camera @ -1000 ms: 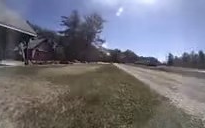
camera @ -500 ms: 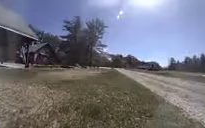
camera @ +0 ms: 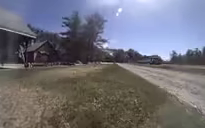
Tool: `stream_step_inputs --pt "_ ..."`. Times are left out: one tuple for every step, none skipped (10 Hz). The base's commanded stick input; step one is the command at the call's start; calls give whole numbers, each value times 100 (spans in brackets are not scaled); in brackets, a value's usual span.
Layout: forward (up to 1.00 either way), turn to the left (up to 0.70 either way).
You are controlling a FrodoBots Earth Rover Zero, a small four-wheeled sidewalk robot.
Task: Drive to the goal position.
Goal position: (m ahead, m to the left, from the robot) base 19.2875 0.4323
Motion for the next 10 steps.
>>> stream_step_inputs --pt "69 6" --pt "69 6" --pt "69 6" --pt "69 6" --pt "69 6" --pt "69 6" --pt "69 6" --pt "69 6" --pt "69 6" --pt "69 6"
